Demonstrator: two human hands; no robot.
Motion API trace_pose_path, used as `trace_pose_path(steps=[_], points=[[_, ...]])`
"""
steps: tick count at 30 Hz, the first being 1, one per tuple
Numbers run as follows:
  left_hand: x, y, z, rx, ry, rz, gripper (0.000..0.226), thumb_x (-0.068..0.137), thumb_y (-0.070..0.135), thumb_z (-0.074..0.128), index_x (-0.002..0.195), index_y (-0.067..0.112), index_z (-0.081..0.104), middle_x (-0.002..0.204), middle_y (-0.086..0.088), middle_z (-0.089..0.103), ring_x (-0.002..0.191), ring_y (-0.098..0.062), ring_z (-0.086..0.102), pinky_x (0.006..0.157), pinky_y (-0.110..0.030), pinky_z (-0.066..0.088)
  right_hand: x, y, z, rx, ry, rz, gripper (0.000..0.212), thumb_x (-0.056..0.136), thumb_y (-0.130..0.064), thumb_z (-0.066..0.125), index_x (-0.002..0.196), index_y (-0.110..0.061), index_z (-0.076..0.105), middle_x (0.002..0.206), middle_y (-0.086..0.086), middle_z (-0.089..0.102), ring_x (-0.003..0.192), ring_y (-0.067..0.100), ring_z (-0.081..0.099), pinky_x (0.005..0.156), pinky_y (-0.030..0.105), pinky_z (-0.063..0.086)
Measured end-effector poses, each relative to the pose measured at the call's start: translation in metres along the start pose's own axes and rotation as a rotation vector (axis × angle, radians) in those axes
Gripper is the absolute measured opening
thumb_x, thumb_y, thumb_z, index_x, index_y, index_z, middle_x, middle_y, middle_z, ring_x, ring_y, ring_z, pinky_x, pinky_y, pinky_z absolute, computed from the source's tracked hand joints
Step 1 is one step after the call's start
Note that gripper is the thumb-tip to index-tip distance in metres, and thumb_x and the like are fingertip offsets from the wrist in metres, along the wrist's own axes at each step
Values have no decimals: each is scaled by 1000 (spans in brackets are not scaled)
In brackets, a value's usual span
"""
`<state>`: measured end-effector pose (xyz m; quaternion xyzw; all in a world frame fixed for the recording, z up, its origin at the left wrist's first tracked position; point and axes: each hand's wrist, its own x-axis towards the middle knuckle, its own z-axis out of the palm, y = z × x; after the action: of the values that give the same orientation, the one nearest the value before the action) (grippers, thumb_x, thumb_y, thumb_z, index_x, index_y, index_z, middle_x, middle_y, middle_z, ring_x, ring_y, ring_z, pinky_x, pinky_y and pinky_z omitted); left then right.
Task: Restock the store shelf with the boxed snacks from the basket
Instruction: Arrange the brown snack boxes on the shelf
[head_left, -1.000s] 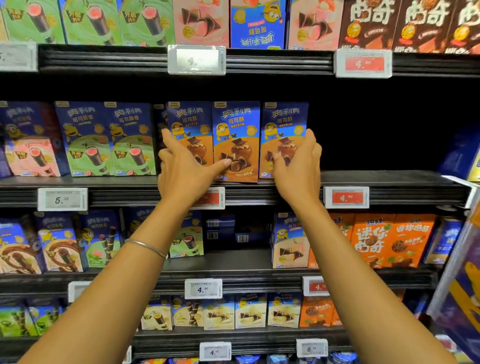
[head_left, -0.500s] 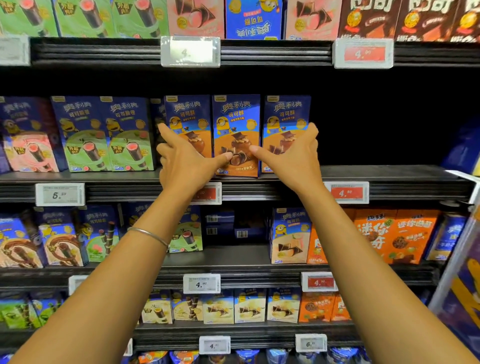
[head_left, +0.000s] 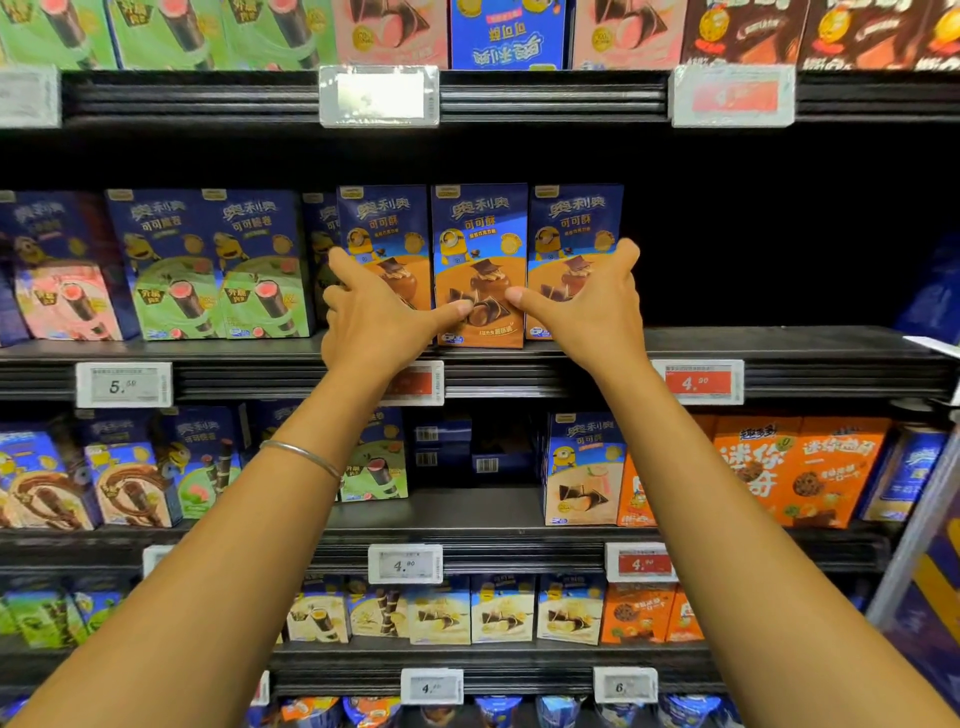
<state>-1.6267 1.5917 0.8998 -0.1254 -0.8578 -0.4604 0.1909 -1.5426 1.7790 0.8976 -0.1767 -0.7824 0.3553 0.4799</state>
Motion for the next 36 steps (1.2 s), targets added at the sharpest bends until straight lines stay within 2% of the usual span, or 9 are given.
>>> trace_pose_path(steps=[6, 11, 18, 20, 24, 29, 31, 34, 36], points=[[-2, 0, -2, -66, -29, 13, 143, 59, 71, 91, 159, 16, 3, 156, -22, 38, 140, -43, 46, 107, -62, 47, -3, -1, -6, 38, -25, -3, 121, 59, -62, 89, 147, -12, 22, 142, 9, 50, 127, 25, 54, 94, 39, 53], [-2, 0, -4, -144, -60, 23, 142, 58, 66, 94, 158, 19, 5, 155, -20, 33, 137, -42, 47, 110, -59, 46, -3, 2, -14, 96, -69, -4, 107, 64, -59, 87, 141, -16, 27, 135, 6, 54, 122, 22, 57, 98, 42, 54], [-8, -1, -4, -165, -44, 47, 140, 60, 64, 94, 159, 19, 6, 154, -20, 31, 137, -41, 45, 108, -57, 47, -3, 6, -16, 128, -14, 5, 79, 78, -37, 83, 138, -18, 36, 134, 6, 53, 117, 19, 58, 81, 23, 49], [-10, 0, -3, -140, -25, 42, 140, 61, 65, 93, 159, 18, 6, 154, -21, 32, 138, -41, 45, 108, -58, 46, -1, 7, -16, 93, 32, 16, 72, 82, -30, 81, 138, -18, 37, 134, 6, 51, 115, 17, 56, 74, 18, 43], [-12, 3, -1, -100, -8, 22, 145, 62, 68, 91, 162, 17, 0, 156, -22, 32, 140, -45, 44, 110, -62, 44, 1, 12, -18, 3, 89, 2, 66, 85, -21, 78, 138, -19, 37, 137, 7, 48, 121, 21, 52, 78, 24, 39], [-12, 5, 1, -78, 4, 13, 153, 63, 69, 90, 164, 17, -13, 161, -22, 26, 144, -45, 40, 112, -62, 41, 5, 14, -18, -70, 73, 0, 67, 85, -21, 78, 137, -18, 36, 136, 8, 48, 119, 22, 53, 65, 20, 35], [-11, 4, 0, -88, -11, 19, 152, 63, 70, 89, 164, 17, -12, 162, -22, 25, 144, -44, 40, 112, -63, 41, 6, 14, -19, -68, 58, 14, 67, 85, -24, 78, 137, -18, 36, 136, 9, 47, 119, 22, 53, 68, 20, 37], [-9, 2, -4, -168, -37, 12, 138, 69, 74, 83, 163, 15, 1, 160, -19, 28, 142, -40, 42, 113, -59, 42, 1, 13, -20, -69, 54, 22, 70, 86, -31, 77, 140, -17, 35, 140, 10, 42, 126, 26, 48, 81, 30, 42], [-6, -1, -7, -232, -24, 16, 108, 83, 69, 74, 157, 15, 18, 152, -16, 37, 133, -35, 49, 105, -48, 46, -3, 11, -19, -79, 93, 5, 72, 87, -36, 75, 143, -17, 33, 143, 10, 39, 129, 27, 44, 81, 30, 39]])
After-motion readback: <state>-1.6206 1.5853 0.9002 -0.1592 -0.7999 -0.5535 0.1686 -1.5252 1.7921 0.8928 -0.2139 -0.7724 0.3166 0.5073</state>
